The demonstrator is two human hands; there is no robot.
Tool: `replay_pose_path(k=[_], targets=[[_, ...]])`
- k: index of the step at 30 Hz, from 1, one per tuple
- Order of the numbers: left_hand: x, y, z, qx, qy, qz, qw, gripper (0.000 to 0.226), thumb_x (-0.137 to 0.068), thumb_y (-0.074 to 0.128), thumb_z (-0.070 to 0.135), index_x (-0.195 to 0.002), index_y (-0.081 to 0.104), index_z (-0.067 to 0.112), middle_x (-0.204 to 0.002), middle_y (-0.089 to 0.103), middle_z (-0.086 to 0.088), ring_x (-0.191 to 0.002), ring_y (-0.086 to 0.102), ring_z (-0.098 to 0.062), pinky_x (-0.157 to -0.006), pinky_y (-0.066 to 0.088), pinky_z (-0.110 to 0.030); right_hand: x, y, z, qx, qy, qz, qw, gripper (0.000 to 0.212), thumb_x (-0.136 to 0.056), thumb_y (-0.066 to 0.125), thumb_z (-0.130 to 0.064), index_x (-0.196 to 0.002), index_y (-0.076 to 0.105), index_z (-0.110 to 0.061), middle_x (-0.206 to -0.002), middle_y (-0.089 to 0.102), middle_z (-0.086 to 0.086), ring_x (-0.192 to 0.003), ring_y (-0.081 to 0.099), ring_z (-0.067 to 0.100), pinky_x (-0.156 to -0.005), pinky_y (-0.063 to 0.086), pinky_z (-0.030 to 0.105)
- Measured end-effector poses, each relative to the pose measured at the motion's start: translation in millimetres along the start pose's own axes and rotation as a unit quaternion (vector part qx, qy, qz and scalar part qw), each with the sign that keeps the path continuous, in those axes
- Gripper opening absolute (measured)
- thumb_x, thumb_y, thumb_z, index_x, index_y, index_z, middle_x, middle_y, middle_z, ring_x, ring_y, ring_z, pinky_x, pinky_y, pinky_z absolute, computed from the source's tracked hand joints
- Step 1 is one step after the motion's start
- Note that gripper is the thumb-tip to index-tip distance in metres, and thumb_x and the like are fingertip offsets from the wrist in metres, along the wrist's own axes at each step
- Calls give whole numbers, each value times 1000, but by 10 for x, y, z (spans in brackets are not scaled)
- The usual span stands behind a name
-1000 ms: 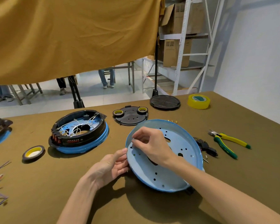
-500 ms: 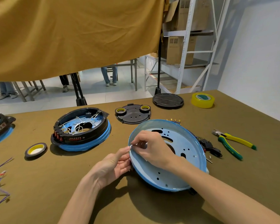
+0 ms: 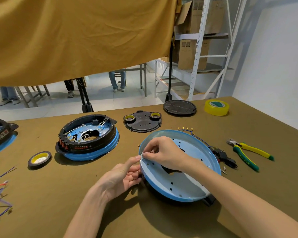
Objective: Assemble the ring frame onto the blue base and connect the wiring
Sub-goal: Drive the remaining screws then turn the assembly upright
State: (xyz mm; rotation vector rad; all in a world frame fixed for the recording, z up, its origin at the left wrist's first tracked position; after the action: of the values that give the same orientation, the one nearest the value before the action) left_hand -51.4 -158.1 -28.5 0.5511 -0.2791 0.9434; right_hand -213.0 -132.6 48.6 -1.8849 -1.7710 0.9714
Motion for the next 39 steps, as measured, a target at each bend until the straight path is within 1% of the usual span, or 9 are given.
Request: replay_pose_path(k=[2, 5, 14, 17, 21, 27, 30, 35, 39], targets=[[11, 10, 8, -8, -3, 3, 1000, 70, -65, 88, 44, -114, 71, -3, -103, 75, -16, -98, 65, -25, -83, 57, -34, -19, -11, -9, 7, 9, -19, 1000, 8, -91, 76, -21, -91, 82, -16, -72, 69, -14, -65, 60, 2, -58, 44, 15], [19, 3, 6, -4, -11, 20, 1000, 74, -64, 87, 44, -118, 68, -4, -112, 73, -18, -104, 66, -27, -86, 56, -34, -51, -13, -45, 28, 15, -27, 999, 9, -92, 75, -22, -89, 81, -17, -74, 69, -13, -66, 60, 1, -58, 44, 15], [-1, 32, -17, -19, -8, 26, 999, 67, -67, 83, 45, -111, 70, -4, -67, 66, -2, -59, 61, -11, -76, 54, -31, -57, 70, -28, 62, 41, -60, 995, 14, -97, 69, -25, -95, 79, -15, -83, 73, -8, -76, 67, 7, -65, 53, 20], [-10, 27, -25, -25, -6, 38, 999, 68, -68, 83, 46, -112, 70, -5, -74, 64, -5, -62, 55, -12, -77, 54, -31, -86, 32, 18, 19, 90, -59, 994, 11, -95, 72, -23, -92, 79, -15, -76, 73, -6, -66, 65, 6, -65, 58, 25], [-9, 47, -25, -36, -4, 43, 998, 54, -79, 78, 44, -107, 73, -2, -67, 68, -2, -57, 58, -9, -76, 53, -31, -106, 57, 12, 4, 102, -88, 991, 12, -95, 71, -19, -93, 79, -11, -80, 75, 2, -72, 68, 13, -74, 62, 35], [0, 47, -29, -36, -4, 38, 999, 70, -65, 82, 50, -111, 70, -2, -65, 72, 1, -53, 61, -6, -74, 53, -30, -128, 16, 17, -5, 115, -133, 984, 17, -100, 65, -20, -91, 77, -12, -71, 69, -5, -58, 58, 4, -50, 45, 15], [0, 48, -21, -32, 1, 40, 999, 72, -64, 83, 50, -113, 70, -2, -74, 72, -2, -55, 62, -7, -76, 53, -31, -134, 37, -11, -10, 108, -136, 985, 16, -99, 66, -20, -88, 77, -14, -69, 70, -8, -57, 59, 0, -51, 44, 14], [4, 51, -22, -30, 0, 39, 999, 69, -62, 83, 50, -106, 73, -1, -63, 66, 1, -53, 56, -8, -74, 55, -31, -154, 5, 3, -3, 151, -141, 978, 16, -97, 69, -22, -99, 77, -8, -86, 74, 12, -71, 60, 20, -53, 48, 23], [13, 51, -29, -37, -2, 37, 999, 71, -62, 84, 52, -108, 73, -2, -69, 65, -2, -59, 55, -10, -72, 56, -30, -153, -21, -59, 6, 128, -164, 978, 15, -95, 71, -20, -97, 78, -7, -84, 73, 8, -70, 61, 14, -61, 50, 27]])
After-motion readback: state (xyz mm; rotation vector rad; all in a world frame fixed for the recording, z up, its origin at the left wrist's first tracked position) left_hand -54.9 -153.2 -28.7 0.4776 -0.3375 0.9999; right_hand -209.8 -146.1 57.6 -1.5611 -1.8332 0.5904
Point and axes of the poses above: each hand's wrist, its own x-axis away from the middle knuckle, its own y-axis out of the palm, z = x × y, the point moved 5 cm from there along -x, towards the middle knuckle
